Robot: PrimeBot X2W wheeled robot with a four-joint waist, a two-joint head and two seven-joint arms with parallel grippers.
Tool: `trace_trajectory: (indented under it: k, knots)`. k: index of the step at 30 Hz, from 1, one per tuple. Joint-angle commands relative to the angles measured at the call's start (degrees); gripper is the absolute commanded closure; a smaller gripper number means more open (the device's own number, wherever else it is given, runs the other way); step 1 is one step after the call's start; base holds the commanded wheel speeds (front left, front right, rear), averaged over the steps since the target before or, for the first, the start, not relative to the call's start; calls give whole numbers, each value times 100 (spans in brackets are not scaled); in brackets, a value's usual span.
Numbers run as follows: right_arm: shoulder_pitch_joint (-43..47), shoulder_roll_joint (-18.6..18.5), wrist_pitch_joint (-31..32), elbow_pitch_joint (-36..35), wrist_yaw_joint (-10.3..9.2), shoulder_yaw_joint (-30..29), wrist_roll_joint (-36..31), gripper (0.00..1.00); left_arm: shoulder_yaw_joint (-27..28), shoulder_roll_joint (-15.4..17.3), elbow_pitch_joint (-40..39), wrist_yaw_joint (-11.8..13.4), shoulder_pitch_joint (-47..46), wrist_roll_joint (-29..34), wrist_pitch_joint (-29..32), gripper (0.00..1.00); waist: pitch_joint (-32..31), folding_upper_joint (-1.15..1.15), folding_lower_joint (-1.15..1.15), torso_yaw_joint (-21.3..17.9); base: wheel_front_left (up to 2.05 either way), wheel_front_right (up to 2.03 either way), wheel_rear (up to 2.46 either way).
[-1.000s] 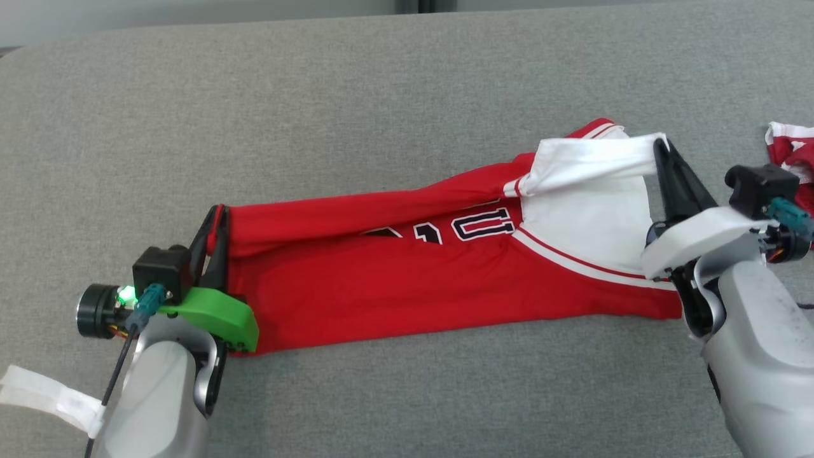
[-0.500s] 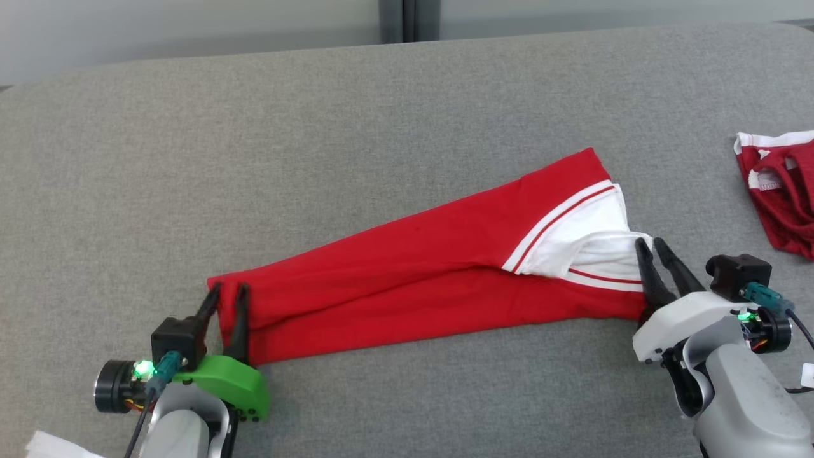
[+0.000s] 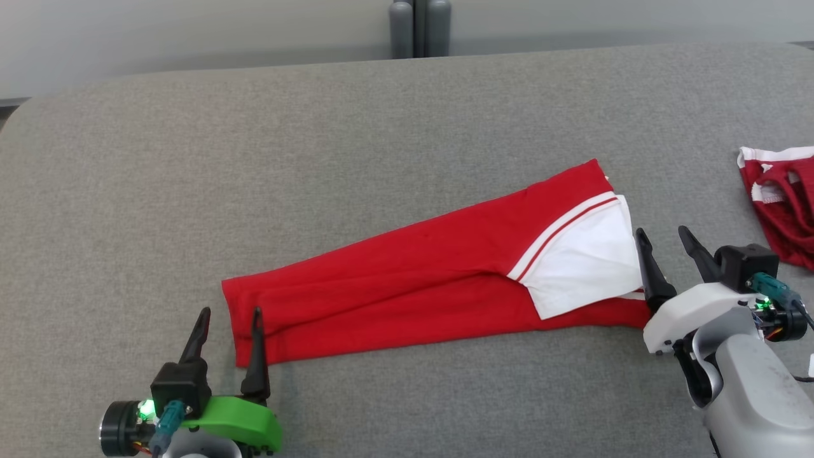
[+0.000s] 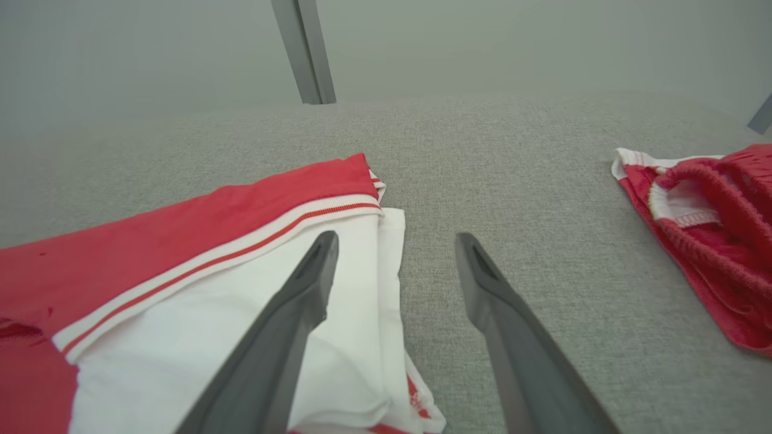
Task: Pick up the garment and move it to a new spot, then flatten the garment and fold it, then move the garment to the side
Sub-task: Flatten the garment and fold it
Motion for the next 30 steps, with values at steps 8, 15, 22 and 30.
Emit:
trace_trajectory:
  k: [8,15,22,30]
  knots:
    - [-751,-107,88,1200,-8,183,-146,0,-414,12,-139,68,-194,-225,4,0,144,0,0,368,0,0,0]
    - [-920,14,204,2219,-6,328,44,0,-531,10,-152,102,-332,-270,4,0,242,0,0,553,0,0,0]
    - [-719,180,170,2268,16,923,639,100,-517,9,-167,112,-310,-294,4,0,246,0,0,557,0,0,0]
    - [-811,-365,-8,2150,-15,754,927,100,-490,10,-123,84,-250,-209,4,0,126,0,0,406,0,0,0]
